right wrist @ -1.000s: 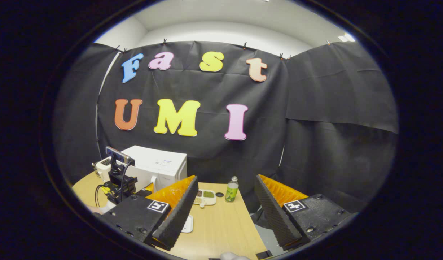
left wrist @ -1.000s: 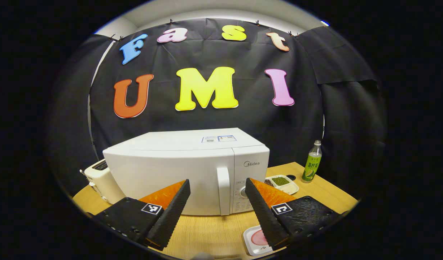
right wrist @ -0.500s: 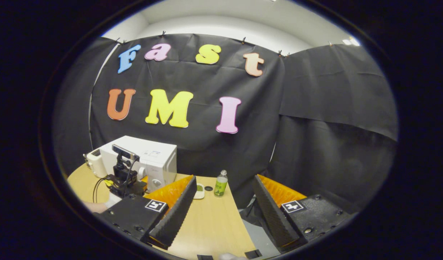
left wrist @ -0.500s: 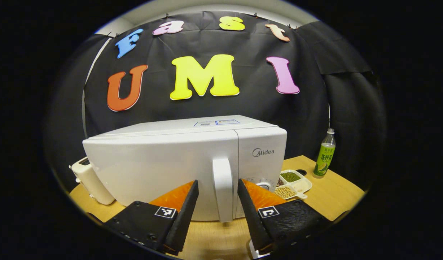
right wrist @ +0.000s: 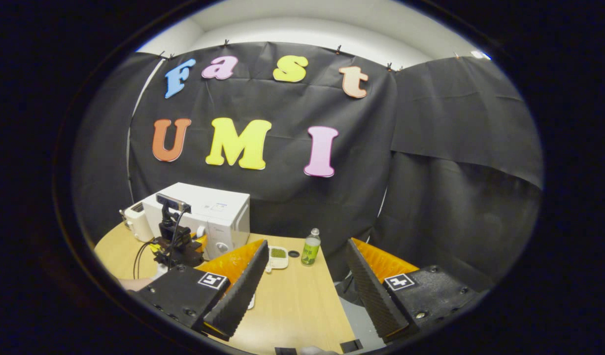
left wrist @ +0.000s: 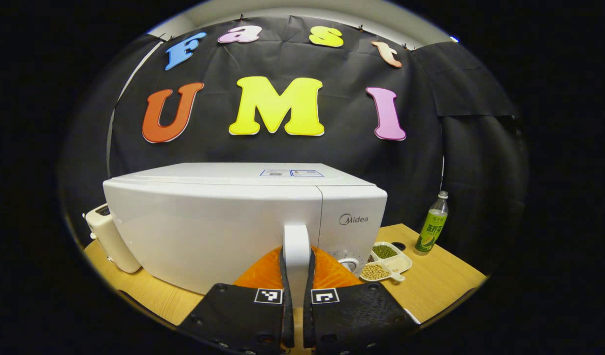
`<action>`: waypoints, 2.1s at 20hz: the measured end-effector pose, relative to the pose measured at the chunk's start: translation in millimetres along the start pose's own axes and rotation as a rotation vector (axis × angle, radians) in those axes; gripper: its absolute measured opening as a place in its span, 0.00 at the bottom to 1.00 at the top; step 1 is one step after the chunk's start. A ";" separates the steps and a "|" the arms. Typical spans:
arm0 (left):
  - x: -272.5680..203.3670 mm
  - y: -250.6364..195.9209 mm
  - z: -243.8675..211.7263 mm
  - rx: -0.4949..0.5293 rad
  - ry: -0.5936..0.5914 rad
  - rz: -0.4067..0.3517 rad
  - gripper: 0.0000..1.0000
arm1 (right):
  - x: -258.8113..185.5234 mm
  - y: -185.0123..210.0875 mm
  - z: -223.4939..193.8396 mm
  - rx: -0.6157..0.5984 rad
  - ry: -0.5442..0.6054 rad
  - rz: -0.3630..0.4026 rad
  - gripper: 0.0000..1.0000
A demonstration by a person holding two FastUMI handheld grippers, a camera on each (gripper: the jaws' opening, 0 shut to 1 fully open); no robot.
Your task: Open the microwave oven with the left hand, put the food in, and close the microwave oven.
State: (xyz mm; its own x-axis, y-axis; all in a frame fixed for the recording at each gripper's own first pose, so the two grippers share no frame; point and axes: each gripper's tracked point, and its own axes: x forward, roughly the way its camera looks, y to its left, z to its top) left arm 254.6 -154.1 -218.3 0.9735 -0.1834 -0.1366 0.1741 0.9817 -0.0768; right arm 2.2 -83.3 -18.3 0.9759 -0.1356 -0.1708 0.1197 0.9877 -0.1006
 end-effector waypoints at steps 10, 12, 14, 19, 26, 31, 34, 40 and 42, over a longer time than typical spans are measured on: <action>-100.4 16.2 -19.3 0.041 0.011 -0.100 0.09 | 2.7 36.7 8.4 -0.005 -0.039 0.105 1.00; -122.1 31.0 -23.0 0.076 0.012 -0.067 0.22 | 1.7 50.8 10.4 -0.019 -0.048 0.140 1.00; -139.1 48.6 -24.4 0.089 0.008 -0.022 0.36 | -3.0 65.9 9.8 -0.025 -0.047 0.181 0.97; -181.4 86.8 -29.7 0.060 0.033 0.056 0.98 | -21.9 91.1 2.4 -0.021 -0.052 0.251 0.97; -231.4 124.5 -36.9 0.061 0.068 0.121 0.97 | -33.6 109.0 -17.6 0.019 -0.021 0.292 1.00; -269.9 165.7 -42.4 0.048 0.087 0.185 0.97 | -37.5 131.3 -29.8 0.031 -0.006 0.313 0.96; -291.1 196.7 -45.8 0.029 0.093 0.240 0.97 | -41.8 148.3 -42.3 0.026 0.015 0.339 0.97; -330.7 266.3 -54.1 -0.015 0.111 0.381 0.97 | -45.3 176.6 -55.7 0.041 0.052 0.385 1.00; -342.0 284.3 -50.2 -0.015 0.100 0.421 0.97 | -43.8 182.4 -57.7 0.033 0.056 0.395 1.00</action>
State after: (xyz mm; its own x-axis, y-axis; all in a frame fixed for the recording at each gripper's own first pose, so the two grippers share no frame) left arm -36.3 185.1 -243.0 0.9400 0.2279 -0.2539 -0.2376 0.9713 -0.0078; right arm -29.3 98.3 -85.6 0.9366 0.2524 -0.2429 -0.2567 0.9664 0.0145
